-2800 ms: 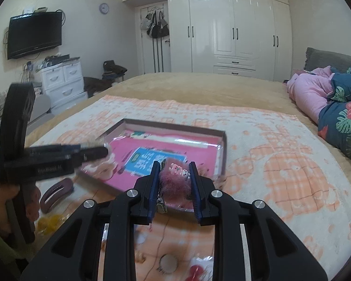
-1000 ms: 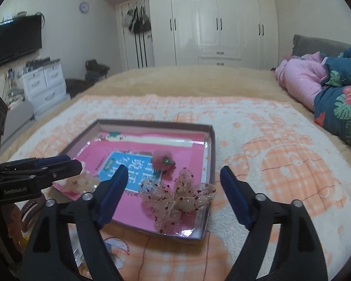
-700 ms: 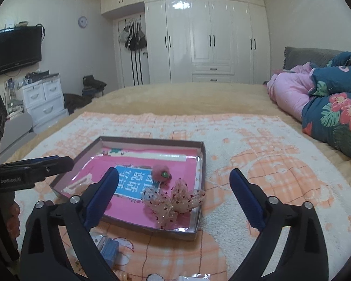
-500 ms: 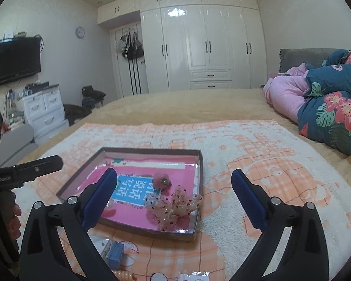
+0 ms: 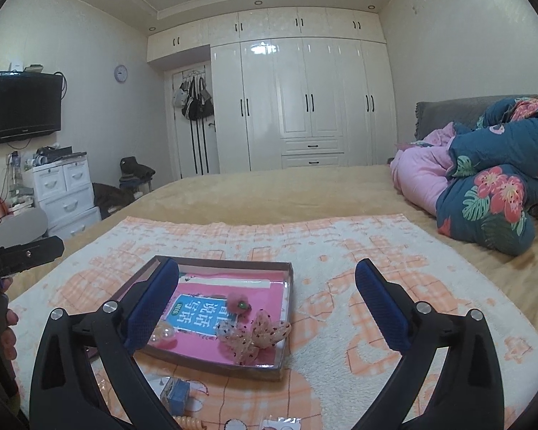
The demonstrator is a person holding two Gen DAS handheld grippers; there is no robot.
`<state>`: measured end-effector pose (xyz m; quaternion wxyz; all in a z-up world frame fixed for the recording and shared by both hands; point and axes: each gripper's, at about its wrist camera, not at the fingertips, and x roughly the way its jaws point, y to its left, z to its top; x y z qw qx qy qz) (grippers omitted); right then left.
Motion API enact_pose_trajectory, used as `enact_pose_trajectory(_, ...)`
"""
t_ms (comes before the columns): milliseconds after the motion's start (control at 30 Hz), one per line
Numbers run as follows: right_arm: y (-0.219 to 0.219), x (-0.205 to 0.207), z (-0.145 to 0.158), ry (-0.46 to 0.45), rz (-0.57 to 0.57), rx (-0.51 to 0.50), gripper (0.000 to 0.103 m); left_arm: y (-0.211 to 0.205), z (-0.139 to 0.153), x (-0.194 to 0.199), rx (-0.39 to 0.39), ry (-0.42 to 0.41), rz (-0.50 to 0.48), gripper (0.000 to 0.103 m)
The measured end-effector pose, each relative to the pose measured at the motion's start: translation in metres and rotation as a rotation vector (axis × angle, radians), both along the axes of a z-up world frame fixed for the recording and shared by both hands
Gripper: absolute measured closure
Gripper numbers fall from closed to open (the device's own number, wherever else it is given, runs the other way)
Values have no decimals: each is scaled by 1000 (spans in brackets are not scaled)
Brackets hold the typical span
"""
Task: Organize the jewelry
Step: 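Withdraw both open tools from the box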
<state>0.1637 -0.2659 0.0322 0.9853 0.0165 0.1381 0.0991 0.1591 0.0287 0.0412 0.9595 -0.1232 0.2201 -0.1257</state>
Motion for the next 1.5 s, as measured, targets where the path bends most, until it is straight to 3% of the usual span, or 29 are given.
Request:
enact_pose_trajectory(900,16,-42,0,0,85,-37,7,15,-3,-49,44,-8,36,11)
enact_pose_trajectory(1500,37,-64,-24,59,165,-89,7,26,-32,-77,86,36,51,11)
